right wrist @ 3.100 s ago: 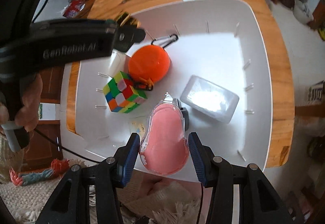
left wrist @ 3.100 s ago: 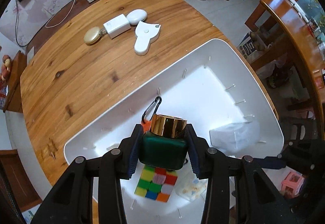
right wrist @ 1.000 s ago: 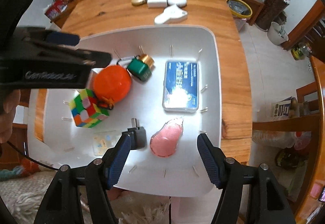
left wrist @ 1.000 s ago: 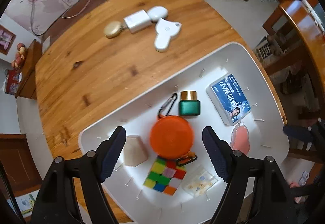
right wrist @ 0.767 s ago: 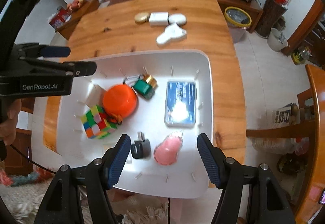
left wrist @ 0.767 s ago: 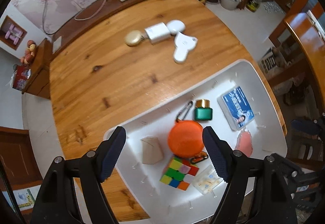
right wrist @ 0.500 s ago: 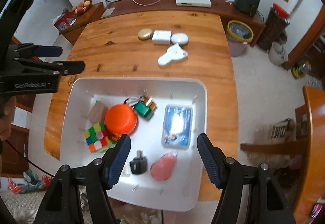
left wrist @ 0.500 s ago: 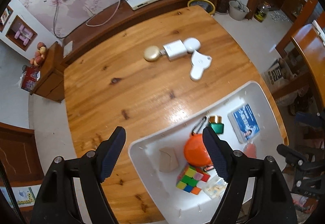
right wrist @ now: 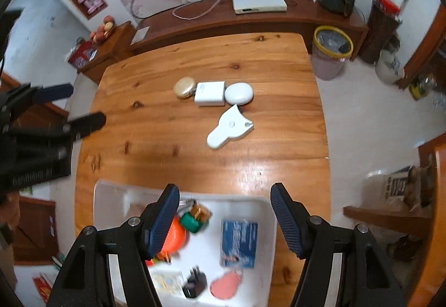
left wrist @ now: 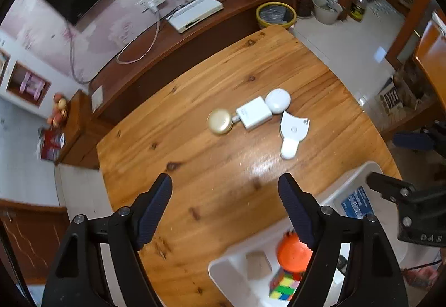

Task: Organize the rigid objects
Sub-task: 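Move both tools toward the white charger and gold compact on the table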

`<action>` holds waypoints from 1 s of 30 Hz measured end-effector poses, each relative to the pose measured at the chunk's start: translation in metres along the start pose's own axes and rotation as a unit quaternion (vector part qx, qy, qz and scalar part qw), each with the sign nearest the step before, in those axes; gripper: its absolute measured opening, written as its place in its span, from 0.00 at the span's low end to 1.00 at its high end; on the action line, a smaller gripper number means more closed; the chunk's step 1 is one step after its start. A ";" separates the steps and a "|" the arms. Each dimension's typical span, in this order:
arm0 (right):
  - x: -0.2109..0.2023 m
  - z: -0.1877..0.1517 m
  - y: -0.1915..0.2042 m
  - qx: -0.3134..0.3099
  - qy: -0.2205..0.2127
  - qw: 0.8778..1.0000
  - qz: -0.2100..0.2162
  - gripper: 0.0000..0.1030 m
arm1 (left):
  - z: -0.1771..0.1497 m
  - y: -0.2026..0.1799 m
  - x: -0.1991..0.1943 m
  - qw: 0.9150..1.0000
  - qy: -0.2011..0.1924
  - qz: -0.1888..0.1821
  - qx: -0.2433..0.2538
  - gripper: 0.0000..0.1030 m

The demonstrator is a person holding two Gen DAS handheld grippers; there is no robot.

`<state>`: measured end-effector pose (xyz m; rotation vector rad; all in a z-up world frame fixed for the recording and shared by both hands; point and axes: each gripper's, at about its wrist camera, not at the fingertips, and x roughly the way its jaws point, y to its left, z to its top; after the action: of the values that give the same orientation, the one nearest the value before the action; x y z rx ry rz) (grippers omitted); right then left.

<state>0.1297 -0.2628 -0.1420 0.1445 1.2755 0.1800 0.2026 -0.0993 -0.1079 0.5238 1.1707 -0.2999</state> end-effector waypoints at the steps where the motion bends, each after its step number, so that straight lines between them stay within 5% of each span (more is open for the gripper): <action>1: 0.007 0.007 -0.004 0.012 0.005 1.000 0.008 0.67 | 0.006 -0.002 0.006 1.000 0.004 0.000 0.009 0.79; 13: 0.078 0.041 -0.046 0.103 0.057 0.992 0.043 0.67 | 0.047 -0.029 0.095 0.988 0.068 0.001 0.137 0.79; 19: 0.093 0.044 -0.058 0.137 0.063 0.988 0.038 0.67 | 0.063 -0.017 0.144 0.991 0.117 -0.061 0.033 0.79; 24: 0.103 0.047 -0.059 0.145 0.066 0.987 0.031 0.67 | 0.075 -0.007 0.170 0.984 0.131 -0.099 -0.063 0.79; 30: 0.112 0.048 -0.055 0.152 0.071 0.985 0.034 0.67 | 0.075 -0.001 0.195 0.975 0.153 -0.099 -0.127 0.79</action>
<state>0.2101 -0.2933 -0.2451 0.4449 1.4356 0.0528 0.3337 -0.1312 -0.2673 0.2309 1.5414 -0.2402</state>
